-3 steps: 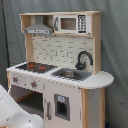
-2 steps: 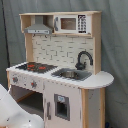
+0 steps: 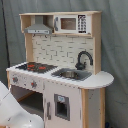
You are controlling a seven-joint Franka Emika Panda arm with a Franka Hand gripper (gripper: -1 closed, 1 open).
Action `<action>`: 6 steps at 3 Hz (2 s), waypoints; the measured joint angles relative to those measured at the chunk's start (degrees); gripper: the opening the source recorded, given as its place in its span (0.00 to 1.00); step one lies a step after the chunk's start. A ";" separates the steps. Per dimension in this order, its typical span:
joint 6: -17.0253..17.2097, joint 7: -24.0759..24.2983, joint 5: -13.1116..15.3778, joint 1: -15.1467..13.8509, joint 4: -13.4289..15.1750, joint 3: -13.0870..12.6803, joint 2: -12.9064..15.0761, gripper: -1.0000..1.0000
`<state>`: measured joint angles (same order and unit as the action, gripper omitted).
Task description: Play with the kitchen
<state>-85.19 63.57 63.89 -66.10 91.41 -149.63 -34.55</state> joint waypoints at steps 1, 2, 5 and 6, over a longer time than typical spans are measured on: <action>1.69 -5.18 -1.51 0.27 0.07 0.00 1.58 1.00; 3.54 -10.98 -3.04 0.31 0.07 0.01 3.81 1.00; 7.20 -25.88 -9.14 0.85 0.07 -0.07 13.61 1.00; 8.96 -30.66 -12.33 1.28 0.08 -0.08 16.86 1.00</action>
<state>-76.23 32.91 51.56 -64.81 91.49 -149.71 -17.70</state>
